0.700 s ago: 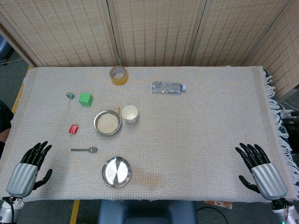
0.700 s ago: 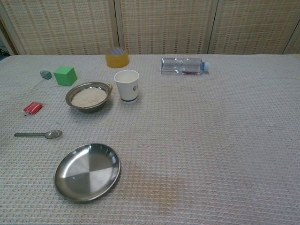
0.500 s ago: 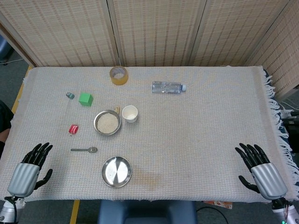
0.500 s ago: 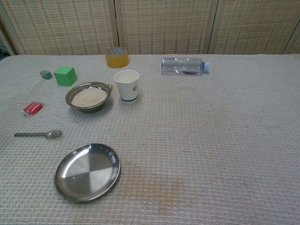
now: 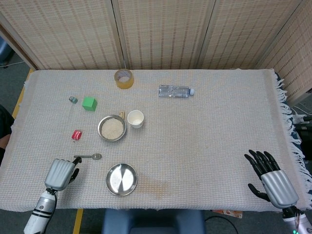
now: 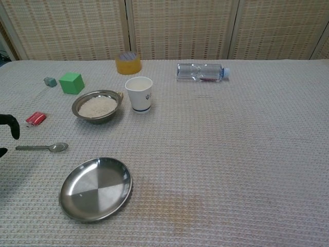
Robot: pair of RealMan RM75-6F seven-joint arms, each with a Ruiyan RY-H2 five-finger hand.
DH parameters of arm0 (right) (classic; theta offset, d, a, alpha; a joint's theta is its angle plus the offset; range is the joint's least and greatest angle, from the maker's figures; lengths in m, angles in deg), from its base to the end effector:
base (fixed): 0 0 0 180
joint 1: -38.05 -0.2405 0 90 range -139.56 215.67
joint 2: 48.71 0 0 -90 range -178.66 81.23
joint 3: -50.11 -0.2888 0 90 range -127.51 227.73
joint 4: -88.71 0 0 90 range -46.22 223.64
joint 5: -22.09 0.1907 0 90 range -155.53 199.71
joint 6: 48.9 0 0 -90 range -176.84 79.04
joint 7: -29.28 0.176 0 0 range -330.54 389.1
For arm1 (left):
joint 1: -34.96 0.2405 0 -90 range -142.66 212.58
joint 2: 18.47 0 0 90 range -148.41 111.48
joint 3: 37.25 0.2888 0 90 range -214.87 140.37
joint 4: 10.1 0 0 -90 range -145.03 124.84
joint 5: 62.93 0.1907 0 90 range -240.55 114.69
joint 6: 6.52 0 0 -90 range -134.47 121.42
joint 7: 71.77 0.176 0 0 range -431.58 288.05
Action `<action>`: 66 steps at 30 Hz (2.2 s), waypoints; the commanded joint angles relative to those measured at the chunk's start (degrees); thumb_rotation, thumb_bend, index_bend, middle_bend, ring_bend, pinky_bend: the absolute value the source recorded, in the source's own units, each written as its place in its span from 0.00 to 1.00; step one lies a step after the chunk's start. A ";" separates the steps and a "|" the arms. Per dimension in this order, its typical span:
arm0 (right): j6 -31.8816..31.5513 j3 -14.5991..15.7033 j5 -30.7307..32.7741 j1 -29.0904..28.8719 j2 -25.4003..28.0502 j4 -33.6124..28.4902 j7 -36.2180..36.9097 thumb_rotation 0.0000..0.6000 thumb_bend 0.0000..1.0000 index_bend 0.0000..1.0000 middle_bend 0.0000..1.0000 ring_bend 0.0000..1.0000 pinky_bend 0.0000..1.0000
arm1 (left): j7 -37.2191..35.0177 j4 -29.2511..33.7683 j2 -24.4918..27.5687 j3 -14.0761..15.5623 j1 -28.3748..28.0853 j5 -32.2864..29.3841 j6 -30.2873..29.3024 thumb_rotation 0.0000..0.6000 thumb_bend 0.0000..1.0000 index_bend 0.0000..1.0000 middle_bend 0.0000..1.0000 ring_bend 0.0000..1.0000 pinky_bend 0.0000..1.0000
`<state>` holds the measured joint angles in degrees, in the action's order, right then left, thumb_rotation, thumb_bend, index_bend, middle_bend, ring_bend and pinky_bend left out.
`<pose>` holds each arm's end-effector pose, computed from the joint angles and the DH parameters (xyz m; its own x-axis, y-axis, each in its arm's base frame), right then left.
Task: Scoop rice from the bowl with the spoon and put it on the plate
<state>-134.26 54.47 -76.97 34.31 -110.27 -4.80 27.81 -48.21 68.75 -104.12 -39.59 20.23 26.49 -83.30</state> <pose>-0.3103 -0.1779 0.1695 0.4593 -0.1217 0.8799 -0.8778 -0.2141 0.4286 -0.2934 0.2637 0.0475 0.6477 0.0167 0.7617 0.7393 -0.2556 -0.6230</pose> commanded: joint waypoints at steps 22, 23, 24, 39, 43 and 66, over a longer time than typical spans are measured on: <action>0.61 -0.33 0.86 -0.34 0.03 0.09 0.85 1.00 0.19 0.00 0.00 0.00 0.00 | 5.76 -18.68 -13.70 -3.35 -5.04 -7.87 5.21 1.00 0.39 0.44 1.00 1.00 1.00; 0.57 -0.32 0.85 -0.33 0.07 0.09 0.89 1.00 0.19 0.00 0.00 0.00 0.00 | 6.05 -19.14 -13.94 -3.33 -5.12 -8.02 5.31 1.00 0.39 0.44 1.00 1.00 1.00; 0.56 -0.34 0.87 -0.33 0.12 0.09 0.98 1.00 0.19 0.00 0.00 0.00 0.00 | 6.34 -19.65 -14.25 -3.32 -5.23 -8.19 5.42 1.00 0.39 0.44 1.00 1.00 1.00; 1.39 -0.27 1.42 -0.49 0.42 -0.23 0.67 1.00 0.19 0.00 0.00 0.00 0.00 | 7.79 -22.84 -16.31 -3.40 -6.47 -9.30 5.76 1.00 0.39 0.49 1.00 1.00 1.00; 1.56 -0.28 1.57 -0.52 0.42 -0.27 0.59 1.00 0.19 0.00 0.00 0.00 0.00 | 7.84 -22.91 -16.32 -3.41 -6.54 -9.47 5.82 1.00 0.39 0.50 1.00 1.00 1.00; 2.37 -0.18 1.97 -0.66 0.38 -0.69 -0.17 1.00 0.19 0.00 0.00 0.00 0.00 | 7.26 -21.02 -14.33 -3.04 -6.69 -9.60 4.24 1.00 0.39 0.63 1.00 1.00 1.00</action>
<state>-131.88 54.27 -74.99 33.64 -109.89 -5.48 27.64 -40.80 47.29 -118.84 -42.60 13.42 16.81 -78.74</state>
